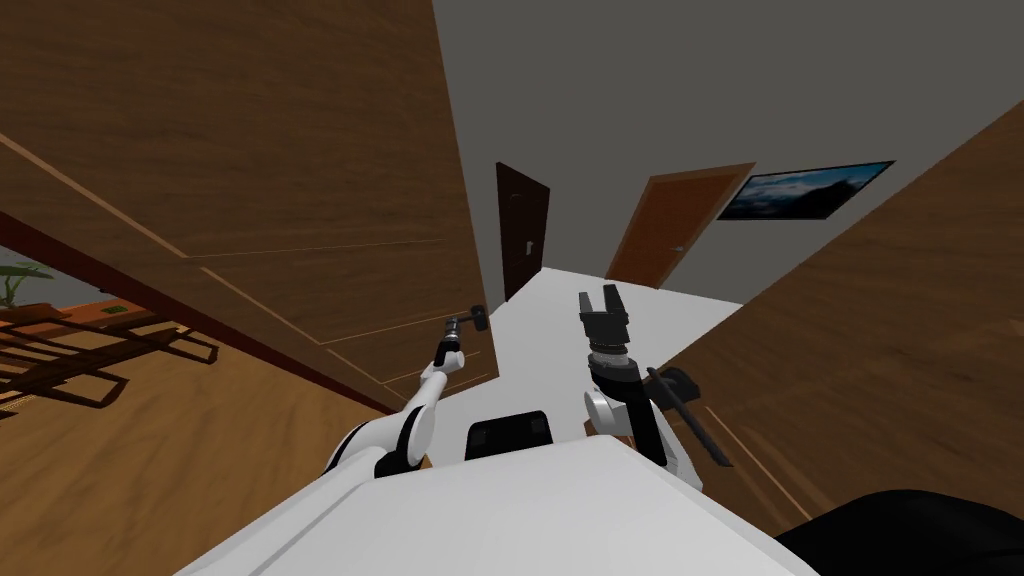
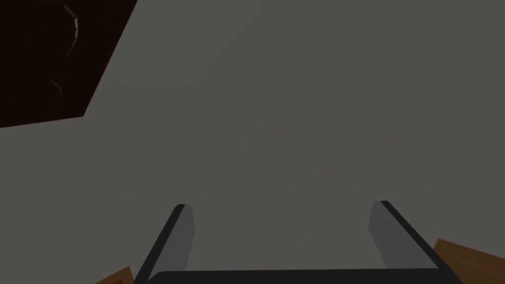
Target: Push the door open
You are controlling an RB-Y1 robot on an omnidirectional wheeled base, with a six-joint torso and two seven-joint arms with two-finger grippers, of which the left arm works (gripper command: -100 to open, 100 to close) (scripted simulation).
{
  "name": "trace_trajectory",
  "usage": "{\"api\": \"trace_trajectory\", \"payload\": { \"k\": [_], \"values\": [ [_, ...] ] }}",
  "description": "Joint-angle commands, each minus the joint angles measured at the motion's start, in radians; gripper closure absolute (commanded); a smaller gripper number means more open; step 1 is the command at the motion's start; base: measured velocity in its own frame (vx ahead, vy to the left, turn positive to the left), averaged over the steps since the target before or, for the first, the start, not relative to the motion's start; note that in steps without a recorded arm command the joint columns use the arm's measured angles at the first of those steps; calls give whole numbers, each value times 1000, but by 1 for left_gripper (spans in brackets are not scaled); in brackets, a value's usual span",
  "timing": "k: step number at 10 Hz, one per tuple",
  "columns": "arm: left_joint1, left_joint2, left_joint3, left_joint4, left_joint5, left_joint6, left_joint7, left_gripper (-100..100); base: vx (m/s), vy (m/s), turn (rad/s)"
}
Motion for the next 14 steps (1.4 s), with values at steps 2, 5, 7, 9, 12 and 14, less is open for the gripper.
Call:
{"api": "trace_trajectory", "payload": {
  "k": [2,5,7,9,12,14],
  "values": [
    [-3,-7,38,-31,10,6,-37,100,106,-41,67],
    [-8,-38,68,-31,18,2,-74,100,194,-101,156],
    [-10,-58,84,-30,22,0,-93,100,168,-135,131],
    [-12,-80,99,-30,26,-2,-111,100,117,-140,113],
    [-9,-69,114,-20,31,-10,-114,100,73,-104,69],
    [-9,-52,123,-16,34,-15,-120,100,65,84,16]
  ]
}}
